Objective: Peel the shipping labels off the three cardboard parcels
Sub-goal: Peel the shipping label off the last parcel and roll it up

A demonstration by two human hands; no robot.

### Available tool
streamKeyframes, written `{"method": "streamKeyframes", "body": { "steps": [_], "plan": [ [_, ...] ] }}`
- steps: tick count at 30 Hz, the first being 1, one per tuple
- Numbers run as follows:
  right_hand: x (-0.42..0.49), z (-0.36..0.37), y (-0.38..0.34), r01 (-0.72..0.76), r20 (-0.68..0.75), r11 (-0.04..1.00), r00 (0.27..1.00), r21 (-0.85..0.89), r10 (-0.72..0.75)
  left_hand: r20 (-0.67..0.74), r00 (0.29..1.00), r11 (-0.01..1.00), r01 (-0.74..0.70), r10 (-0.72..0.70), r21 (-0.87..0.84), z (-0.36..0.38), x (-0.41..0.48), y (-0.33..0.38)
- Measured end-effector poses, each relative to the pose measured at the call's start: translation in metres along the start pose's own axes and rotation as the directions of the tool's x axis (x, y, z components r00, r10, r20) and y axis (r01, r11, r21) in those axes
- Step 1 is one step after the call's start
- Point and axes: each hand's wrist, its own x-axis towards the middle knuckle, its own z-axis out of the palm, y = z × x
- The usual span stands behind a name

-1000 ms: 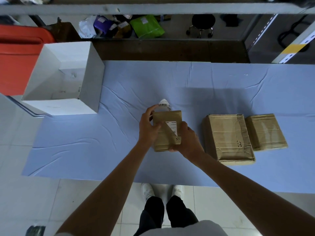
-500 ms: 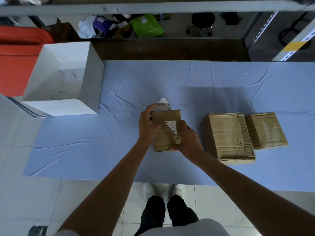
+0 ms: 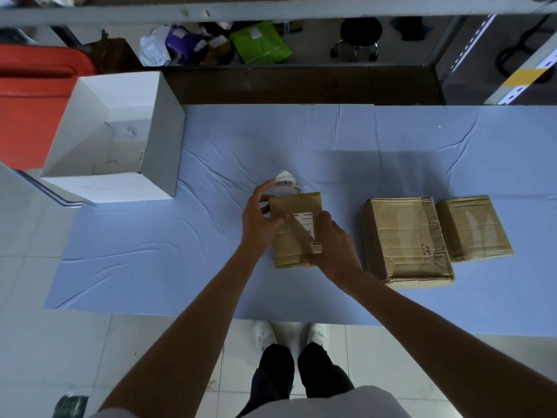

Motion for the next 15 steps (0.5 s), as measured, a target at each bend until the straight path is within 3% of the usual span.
{"method": "streamKeyframes", "body": {
  "steps": [15],
  "plan": [
    [-0.0031,-0.0011,0.0031,0.067,-0.024,0.998,0.997,-0.014,-0.068,-0.042,0.998,0.997,-0.038,0.041,0.066,0.0030,-0.0015,0.0024]
  ]
}}
